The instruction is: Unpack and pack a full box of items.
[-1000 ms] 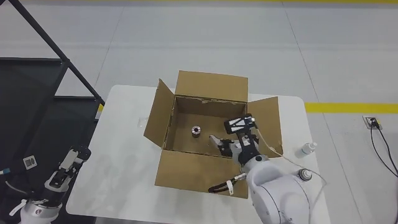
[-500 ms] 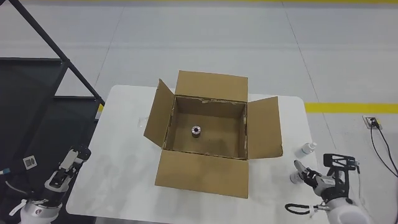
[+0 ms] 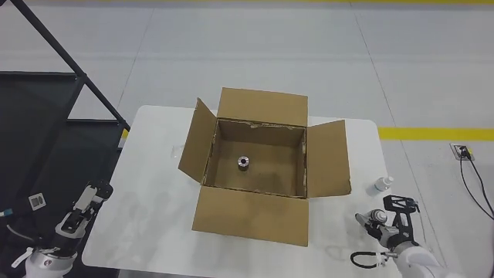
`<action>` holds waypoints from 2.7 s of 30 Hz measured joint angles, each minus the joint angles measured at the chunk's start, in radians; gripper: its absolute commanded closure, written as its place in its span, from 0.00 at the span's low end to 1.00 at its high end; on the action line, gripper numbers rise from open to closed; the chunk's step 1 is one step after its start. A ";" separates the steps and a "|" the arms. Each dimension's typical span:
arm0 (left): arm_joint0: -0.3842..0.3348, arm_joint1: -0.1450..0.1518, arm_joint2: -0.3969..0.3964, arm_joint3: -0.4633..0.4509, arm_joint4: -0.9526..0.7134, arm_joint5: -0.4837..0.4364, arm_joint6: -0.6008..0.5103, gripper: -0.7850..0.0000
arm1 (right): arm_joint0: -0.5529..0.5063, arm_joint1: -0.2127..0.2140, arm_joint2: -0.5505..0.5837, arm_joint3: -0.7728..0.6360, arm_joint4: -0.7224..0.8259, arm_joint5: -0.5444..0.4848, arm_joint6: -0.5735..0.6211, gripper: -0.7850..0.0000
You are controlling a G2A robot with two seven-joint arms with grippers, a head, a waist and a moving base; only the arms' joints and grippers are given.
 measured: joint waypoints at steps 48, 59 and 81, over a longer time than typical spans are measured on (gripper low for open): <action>0.000 0.000 0.000 0.000 0.000 0.000 0.000 0.00 | 0.776 -0.146 -0.898 0.405 -0.125 0.463 -0.043 1.00; 0.000 0.000 0.000 0.000 0.000 0.000 0.000 0.00 | 0.936 -0.208 -0.932 0.812 -0.061 0.540 -0.097 0.67; 0.000 0.000 0.000 0.000 0.000 0.000 0.000 0.00 | 0.612 -0.142 -0.683 0.222 -0.148 0.443 -0.116 0.00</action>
